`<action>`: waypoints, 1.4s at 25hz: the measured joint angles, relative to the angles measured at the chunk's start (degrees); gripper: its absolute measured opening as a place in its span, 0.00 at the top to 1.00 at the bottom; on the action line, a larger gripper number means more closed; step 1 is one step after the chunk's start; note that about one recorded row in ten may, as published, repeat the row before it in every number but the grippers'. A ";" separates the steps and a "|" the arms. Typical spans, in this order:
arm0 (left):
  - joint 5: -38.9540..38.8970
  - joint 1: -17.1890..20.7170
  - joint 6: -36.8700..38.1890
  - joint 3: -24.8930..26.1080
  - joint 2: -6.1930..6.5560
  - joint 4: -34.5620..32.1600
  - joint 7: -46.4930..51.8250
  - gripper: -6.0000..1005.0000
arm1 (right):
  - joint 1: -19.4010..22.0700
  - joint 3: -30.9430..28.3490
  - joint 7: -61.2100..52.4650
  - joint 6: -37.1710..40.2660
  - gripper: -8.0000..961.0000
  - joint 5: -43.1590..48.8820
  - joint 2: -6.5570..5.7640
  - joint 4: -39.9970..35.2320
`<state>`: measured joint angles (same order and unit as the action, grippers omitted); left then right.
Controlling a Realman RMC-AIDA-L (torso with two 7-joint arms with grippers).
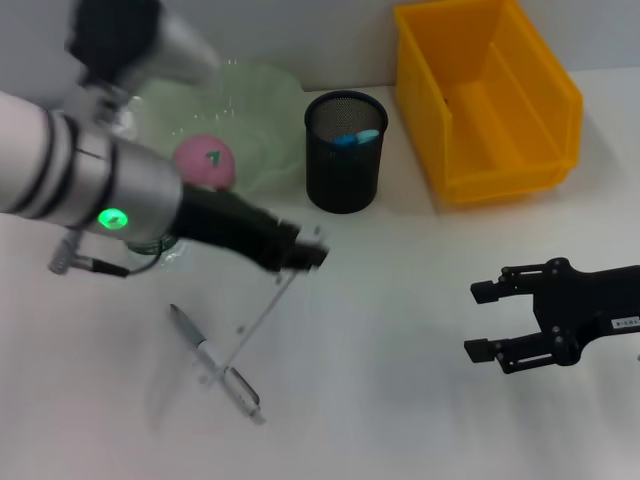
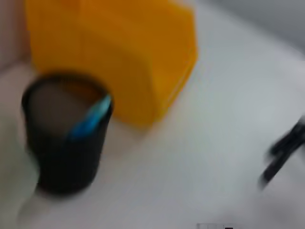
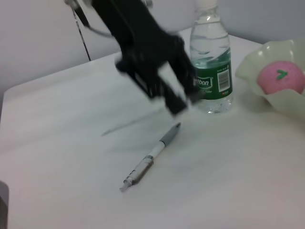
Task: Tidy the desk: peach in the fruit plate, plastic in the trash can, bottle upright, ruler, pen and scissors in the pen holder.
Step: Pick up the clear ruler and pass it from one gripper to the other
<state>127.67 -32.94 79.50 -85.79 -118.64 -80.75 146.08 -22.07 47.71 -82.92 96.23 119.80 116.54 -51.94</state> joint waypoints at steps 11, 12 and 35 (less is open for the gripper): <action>-39.88 10.41 -0.35 12.14 0.07 5.71 -25.58 0.59 | 0.02 -0.85 -0.52 -0.28 0.19 0.00 0.02 0.15; -43.23 10.91 -0.19 12.13 0.07 7.76 -28.57 0.59 | 0.01 -0.87 -0.66 -0.34 0.19 0.00 0.02 0.16; -112.92 11.70 0.11 -20.41 -0.52 45.49 -102.13 0.57 | 0.67 -2.06 6.34 -3.11 0.19 -8.80 2.62 3.75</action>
<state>14.75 -21.24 79.61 -106.21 -119.16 -35.26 43.95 -21.40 45.65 -76.58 93.12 111.00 119.16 -48.20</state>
